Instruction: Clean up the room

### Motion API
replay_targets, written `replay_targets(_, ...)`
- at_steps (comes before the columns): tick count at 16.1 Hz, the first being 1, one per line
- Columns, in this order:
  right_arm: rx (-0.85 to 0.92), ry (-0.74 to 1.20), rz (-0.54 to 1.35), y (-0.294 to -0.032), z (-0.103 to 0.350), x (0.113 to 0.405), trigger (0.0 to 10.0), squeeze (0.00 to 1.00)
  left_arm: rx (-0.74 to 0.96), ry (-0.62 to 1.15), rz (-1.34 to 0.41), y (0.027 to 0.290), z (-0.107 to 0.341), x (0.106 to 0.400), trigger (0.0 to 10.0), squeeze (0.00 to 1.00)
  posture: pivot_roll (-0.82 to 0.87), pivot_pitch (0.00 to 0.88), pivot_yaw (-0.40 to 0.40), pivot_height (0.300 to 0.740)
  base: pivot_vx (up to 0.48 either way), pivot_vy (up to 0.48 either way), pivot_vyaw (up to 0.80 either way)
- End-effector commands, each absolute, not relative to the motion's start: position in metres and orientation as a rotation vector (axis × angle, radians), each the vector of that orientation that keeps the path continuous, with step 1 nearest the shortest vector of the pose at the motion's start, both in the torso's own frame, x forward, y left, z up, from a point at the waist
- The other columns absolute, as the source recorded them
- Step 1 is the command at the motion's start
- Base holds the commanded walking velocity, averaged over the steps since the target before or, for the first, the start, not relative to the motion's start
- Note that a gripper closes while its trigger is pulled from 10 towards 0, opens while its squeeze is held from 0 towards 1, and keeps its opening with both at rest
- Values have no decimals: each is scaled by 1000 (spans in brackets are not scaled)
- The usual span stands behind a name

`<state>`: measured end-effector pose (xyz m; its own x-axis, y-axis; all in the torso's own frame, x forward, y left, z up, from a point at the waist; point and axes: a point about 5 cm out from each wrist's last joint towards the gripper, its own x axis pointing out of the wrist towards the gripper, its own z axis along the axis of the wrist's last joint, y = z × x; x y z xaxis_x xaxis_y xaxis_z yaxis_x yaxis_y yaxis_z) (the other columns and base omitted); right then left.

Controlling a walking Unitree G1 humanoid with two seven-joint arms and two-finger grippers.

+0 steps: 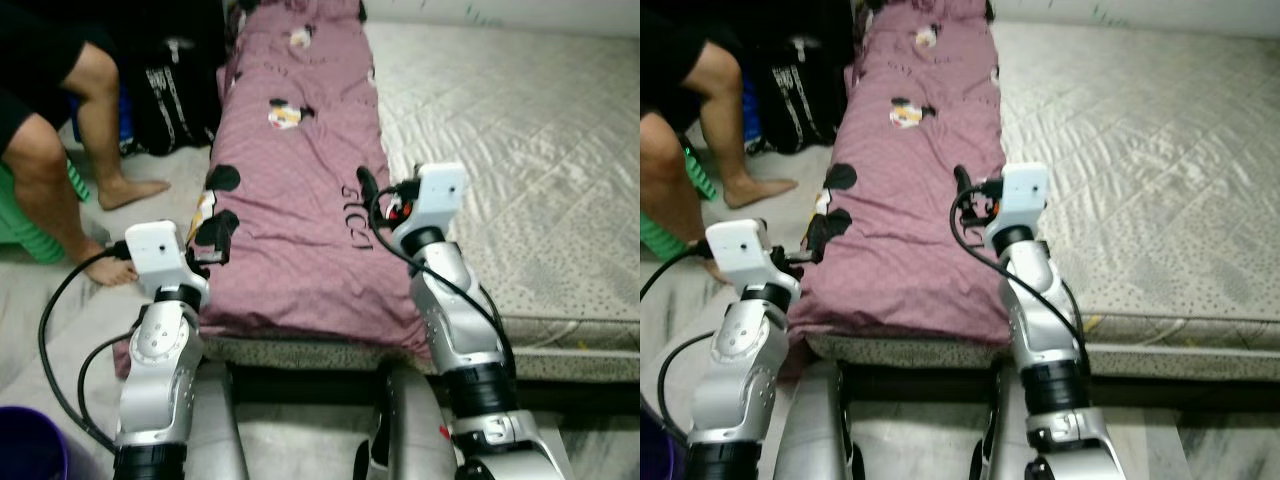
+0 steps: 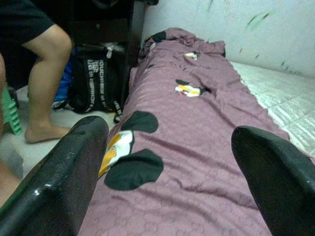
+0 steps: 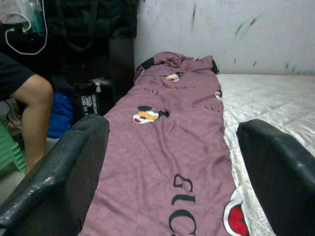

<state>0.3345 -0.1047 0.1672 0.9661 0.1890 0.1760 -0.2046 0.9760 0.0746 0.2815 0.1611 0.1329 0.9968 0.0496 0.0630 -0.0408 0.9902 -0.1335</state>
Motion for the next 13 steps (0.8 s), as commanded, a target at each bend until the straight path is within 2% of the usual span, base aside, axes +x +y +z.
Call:
replay_targets(1,88,-187,183,-108,171,338,10000,0,-134,-76,46,159,135,284,10000,0,70,0,-13,595,0,0,0)
replay_targets(6,77,-190,151,-112,170,342,10000,0,-129,-67,76,161,134,289,10000,0,66,0,-13,655,0,0,0)
replay_targets(7,70,-191,141,-114,169,343,10000,0,-134,-69,72,159,134,289,10000,0,66,0,-13,680,0,0,0)
replay_targets(13,53,-177,127,-115,160,342,10000,0,-128,-74,62,155,135,291,10000,0,65,0,-11,740,0,0,0)
